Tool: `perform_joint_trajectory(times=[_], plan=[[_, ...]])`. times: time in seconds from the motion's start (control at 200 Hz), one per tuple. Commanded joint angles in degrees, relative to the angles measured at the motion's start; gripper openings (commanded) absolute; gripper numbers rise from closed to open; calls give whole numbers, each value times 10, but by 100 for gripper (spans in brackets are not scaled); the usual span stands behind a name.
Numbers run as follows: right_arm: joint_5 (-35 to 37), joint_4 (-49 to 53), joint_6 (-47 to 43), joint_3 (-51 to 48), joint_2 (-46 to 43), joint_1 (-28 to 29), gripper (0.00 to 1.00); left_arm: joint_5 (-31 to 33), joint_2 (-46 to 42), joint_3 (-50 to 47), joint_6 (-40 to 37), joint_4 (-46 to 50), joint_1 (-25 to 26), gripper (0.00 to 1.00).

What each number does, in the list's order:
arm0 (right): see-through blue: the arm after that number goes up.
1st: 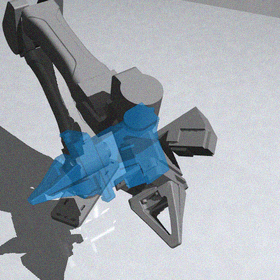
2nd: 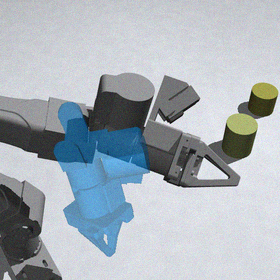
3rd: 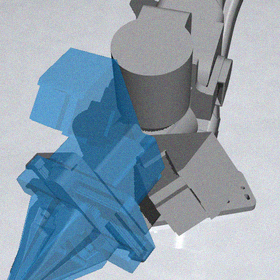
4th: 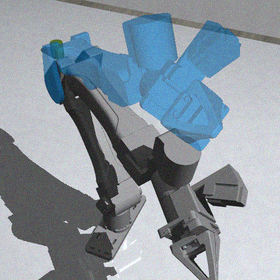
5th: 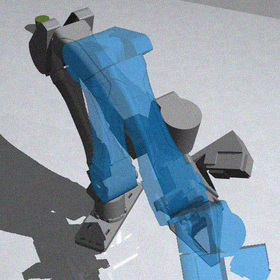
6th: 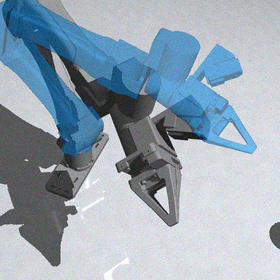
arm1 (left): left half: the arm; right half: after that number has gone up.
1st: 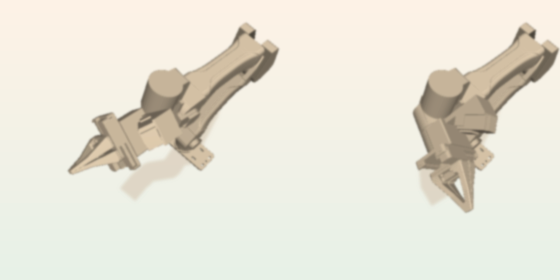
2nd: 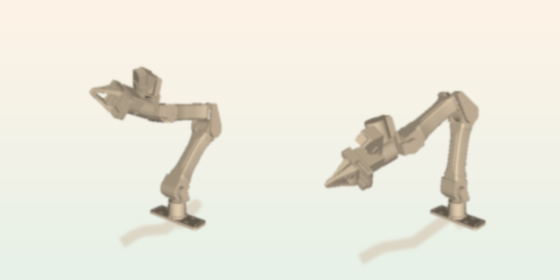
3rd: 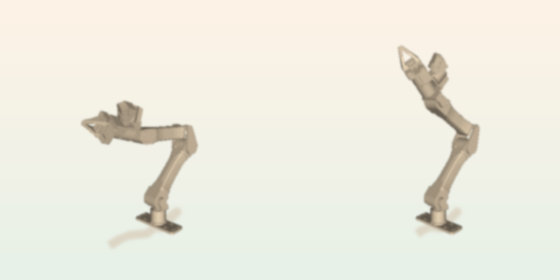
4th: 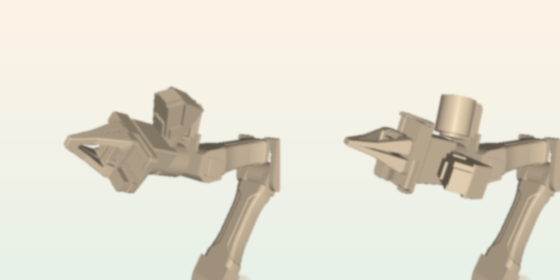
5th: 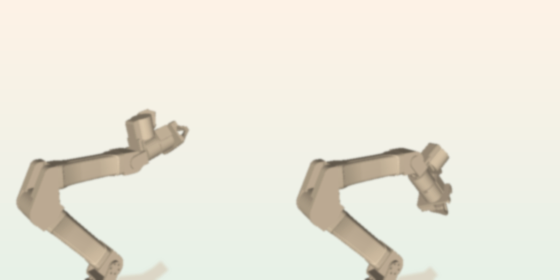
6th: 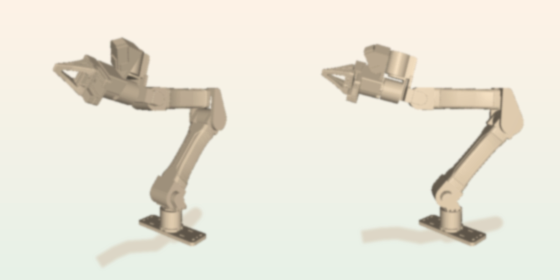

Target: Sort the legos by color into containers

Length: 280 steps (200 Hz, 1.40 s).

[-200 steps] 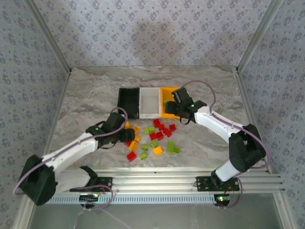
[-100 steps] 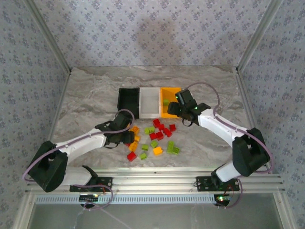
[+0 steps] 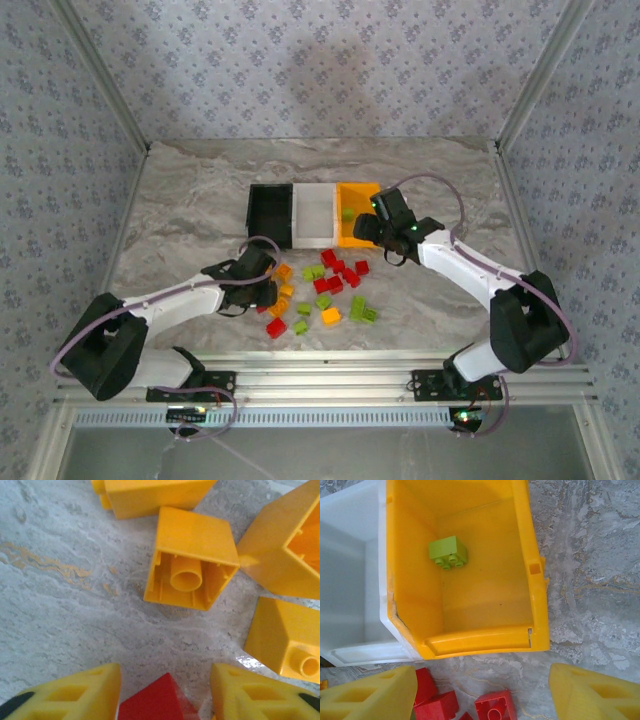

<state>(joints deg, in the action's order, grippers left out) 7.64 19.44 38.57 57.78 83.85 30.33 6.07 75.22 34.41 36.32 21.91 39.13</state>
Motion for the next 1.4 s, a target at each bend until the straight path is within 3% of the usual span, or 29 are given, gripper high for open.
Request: perform_joint_trajectory(times=[0.0,0.215,0.515,0.735,1.144,1.199,1.394], plan=[[1,6,12,-9,-17,-4,72,6,-7,-2,2,16,7,45],[0,2,18,-19,-28,-10,72,17,-72,6,8,62,9,36],[-2,1,20,-31,-45,-17,72,43,-104,91,-20,119,1,34],[1,4,23,-47,-61,-20,72,32,3,230,-75,77,-74,30],[-6,15,25,-89,-106,-21,73,40,242,436,-101,38,-157,28],[-9,12,27,-97,-113,-23,73,41,263,456,-102,44,-159,31],[-55,5,23,-114,-120,-22,76,38,286,483,-101,55,-162,64]])
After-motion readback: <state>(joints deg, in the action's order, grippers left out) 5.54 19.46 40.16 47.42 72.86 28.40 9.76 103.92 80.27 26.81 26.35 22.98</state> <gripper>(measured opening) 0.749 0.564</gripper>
